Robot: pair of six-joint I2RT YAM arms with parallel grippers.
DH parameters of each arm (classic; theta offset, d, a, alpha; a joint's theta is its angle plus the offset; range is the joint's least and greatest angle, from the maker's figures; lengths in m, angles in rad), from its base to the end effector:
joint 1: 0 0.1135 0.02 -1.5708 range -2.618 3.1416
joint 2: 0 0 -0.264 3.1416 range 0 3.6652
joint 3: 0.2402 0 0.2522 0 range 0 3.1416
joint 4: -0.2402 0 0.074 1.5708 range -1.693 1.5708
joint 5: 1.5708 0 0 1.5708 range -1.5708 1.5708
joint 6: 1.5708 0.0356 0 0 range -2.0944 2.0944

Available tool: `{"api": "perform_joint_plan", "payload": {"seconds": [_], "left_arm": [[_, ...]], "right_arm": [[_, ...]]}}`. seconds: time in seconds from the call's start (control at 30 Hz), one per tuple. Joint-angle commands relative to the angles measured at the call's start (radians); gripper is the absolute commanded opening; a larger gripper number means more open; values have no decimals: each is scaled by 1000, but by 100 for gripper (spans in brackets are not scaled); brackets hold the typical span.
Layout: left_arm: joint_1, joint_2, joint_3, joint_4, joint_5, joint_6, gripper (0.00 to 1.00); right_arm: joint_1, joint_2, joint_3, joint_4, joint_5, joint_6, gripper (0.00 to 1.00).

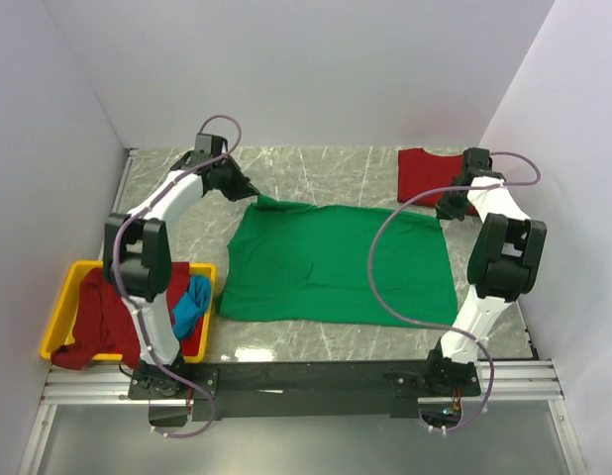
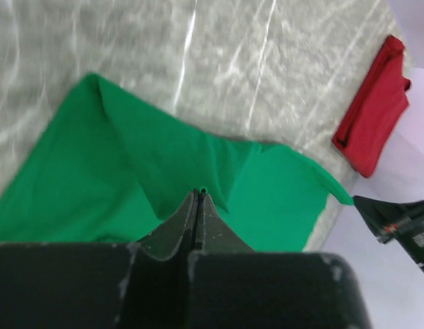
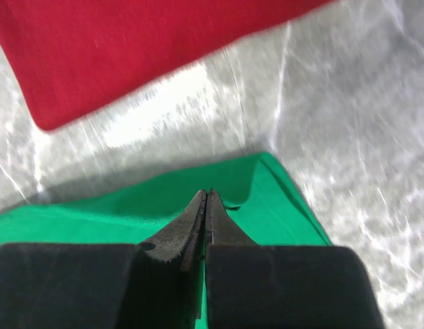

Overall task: Fold and stack the t-shirts
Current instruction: Fold the tshirt

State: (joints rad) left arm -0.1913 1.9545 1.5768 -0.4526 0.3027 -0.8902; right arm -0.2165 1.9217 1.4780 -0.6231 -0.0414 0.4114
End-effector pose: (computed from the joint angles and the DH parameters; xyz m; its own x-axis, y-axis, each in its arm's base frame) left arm 0.4314 -0.0944 0.2440 -0.7505 -0.6103 -0.2535 -0.3248 0.6747 -0.6628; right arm 0.4014 -0.0868 0.2145 -0.7058 0.5644 -0.4281 0.5208 0.8231 0.2263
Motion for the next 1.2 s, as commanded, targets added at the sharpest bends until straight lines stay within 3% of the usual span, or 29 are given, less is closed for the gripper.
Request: {"api": "perform_joint_plan", "payload": {"seconds": [0.0, 0.53, 1.17], "left_arm": [[-5, -127, -79, 25, 23, -47, 0], [-16, -526, -481, 46, 13, -148, 0], [-20, -736, -667, -9, 6, -165, 0]], "right_arm": [[3, -104, -44, 19, 29, -29, 0], [3, -303, -257, -38, 149, -28, 0], [3, -394, -415, -115, 227, 50, 0]]}}
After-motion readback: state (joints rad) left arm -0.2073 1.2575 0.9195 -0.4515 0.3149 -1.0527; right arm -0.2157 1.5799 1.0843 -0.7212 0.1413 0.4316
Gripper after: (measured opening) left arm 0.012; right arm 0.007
